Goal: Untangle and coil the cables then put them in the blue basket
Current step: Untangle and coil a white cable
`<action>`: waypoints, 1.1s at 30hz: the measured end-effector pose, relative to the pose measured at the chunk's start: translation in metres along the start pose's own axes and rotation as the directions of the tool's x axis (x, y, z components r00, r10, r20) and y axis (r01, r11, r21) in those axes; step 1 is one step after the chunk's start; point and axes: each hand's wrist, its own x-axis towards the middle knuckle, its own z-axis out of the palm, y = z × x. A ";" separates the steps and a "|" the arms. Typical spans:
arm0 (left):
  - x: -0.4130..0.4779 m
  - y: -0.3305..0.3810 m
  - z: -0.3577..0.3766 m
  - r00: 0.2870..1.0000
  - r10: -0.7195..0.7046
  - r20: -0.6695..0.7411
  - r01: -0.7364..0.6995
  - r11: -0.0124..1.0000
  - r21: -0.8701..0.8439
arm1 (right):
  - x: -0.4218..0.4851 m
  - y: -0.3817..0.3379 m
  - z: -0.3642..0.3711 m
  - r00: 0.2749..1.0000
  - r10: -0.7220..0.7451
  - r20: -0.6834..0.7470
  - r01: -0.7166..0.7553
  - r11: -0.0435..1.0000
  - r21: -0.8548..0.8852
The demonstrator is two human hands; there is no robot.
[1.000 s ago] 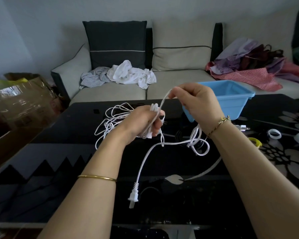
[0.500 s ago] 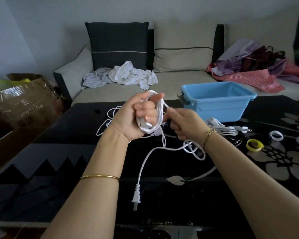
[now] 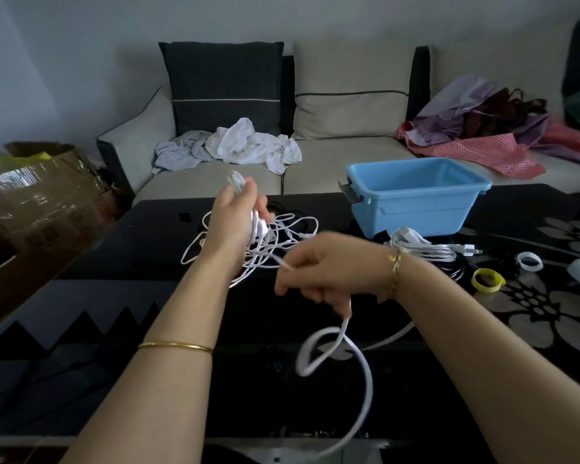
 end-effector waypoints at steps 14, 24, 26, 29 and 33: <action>-0.021 0.012 0.024 0.750 -0.351 0.560 0.223 0.932 0.285 | 0.008 0.028 -0.032 0.575 -0.215 -0.789 0.053 0.973 -0.226; -0.019 0.026 0.015 0.579 -0.449 0.681 0.679 0.728 -0.097 | 0.019 0.044 -0.024 0.717 -0.082 -0.692 0.102 0.995 -0.012; -0.017 0.025 0.013 0.607 -0.414 0.679 0.711 0.665 -0.230 | 0.020 0.048 -0.018 0.795 -0.024 -0.606 0.106 0.989 0.101; -0.012 0.018 0.010 0.698 -0.323 0.639 0.680 0.577 -0.452 | 0.026 0.045 -0.005 0.888 -0.004 -0.460 0.163 0.938 0.306; -0.007 0.021 0.006 0.855 -0.204 0.478 0.515 0.448 -0.731 | 0.031 0.040 0.013 0.961 0.066 -0.269 0.106 0.810 0.577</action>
